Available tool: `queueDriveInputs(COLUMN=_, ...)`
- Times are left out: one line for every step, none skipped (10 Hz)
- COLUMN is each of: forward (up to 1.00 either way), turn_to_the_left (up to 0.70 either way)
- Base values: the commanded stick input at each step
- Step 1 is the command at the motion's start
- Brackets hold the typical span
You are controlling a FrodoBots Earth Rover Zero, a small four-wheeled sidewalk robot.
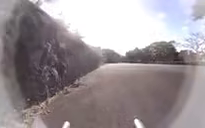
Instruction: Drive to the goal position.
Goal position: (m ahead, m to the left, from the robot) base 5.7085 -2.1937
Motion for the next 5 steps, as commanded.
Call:
queueDriveInputs(forward=0.70, turn_to_the_left=-0.07)
queueDriveInputs(forward=0.70, turn_to_the_left=0.00)
queueDriveInputs(forward=0.70, turn_to_the_left=0.00)
queueDriveInputs(forward=0.70, turn_to_the_left=-0.31)
queueDriveInputs(forward=0.70, turn_to_the_left=-0.33)
